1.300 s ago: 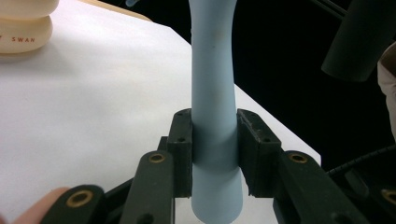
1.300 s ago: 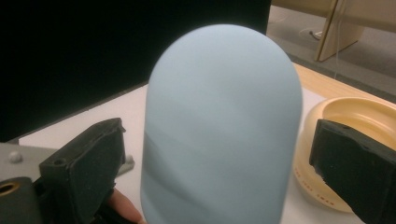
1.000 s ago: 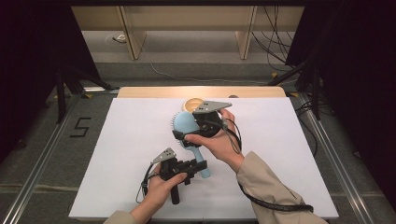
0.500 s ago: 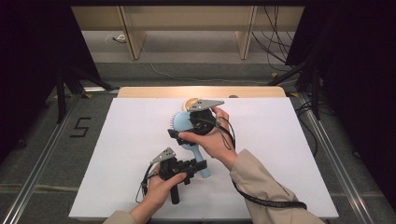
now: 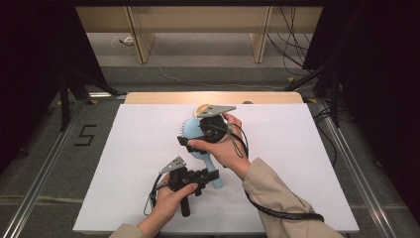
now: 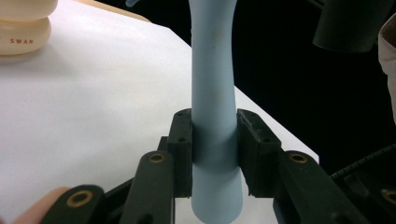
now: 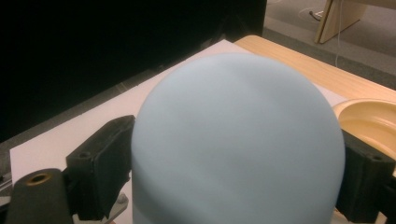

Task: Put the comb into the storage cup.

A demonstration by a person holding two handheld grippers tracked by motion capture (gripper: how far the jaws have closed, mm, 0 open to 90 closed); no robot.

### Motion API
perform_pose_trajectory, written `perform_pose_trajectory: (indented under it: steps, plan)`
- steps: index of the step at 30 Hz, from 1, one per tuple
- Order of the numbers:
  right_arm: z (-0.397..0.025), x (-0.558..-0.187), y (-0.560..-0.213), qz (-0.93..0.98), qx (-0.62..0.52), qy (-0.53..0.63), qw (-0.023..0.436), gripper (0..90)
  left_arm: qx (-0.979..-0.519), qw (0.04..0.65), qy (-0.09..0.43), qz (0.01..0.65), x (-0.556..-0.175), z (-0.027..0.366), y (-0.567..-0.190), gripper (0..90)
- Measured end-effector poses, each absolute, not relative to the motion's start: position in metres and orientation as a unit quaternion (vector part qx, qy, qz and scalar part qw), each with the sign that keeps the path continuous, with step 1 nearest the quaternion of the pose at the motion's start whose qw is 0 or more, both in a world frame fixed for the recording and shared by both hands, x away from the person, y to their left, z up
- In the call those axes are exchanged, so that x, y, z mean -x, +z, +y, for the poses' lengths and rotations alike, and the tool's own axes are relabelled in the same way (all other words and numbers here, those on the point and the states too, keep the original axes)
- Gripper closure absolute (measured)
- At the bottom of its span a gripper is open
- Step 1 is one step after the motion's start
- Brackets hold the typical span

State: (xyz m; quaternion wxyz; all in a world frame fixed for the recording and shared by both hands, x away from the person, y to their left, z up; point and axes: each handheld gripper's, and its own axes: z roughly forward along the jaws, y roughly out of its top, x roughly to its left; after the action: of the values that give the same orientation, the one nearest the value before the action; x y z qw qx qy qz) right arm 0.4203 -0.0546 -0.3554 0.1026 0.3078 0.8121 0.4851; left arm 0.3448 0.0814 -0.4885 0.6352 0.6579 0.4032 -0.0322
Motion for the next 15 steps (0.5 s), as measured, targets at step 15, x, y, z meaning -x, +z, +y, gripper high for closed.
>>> perform_pose_trajectory:
  steps: [15]
  plan:
    - [-0.0527,-0.4203,-0.357,0.812,-0.313,0.482,0.101,15.8,-0.657,0.635,-0.03,0.405,-0.3449,0.0821,-0.4878,67.7]
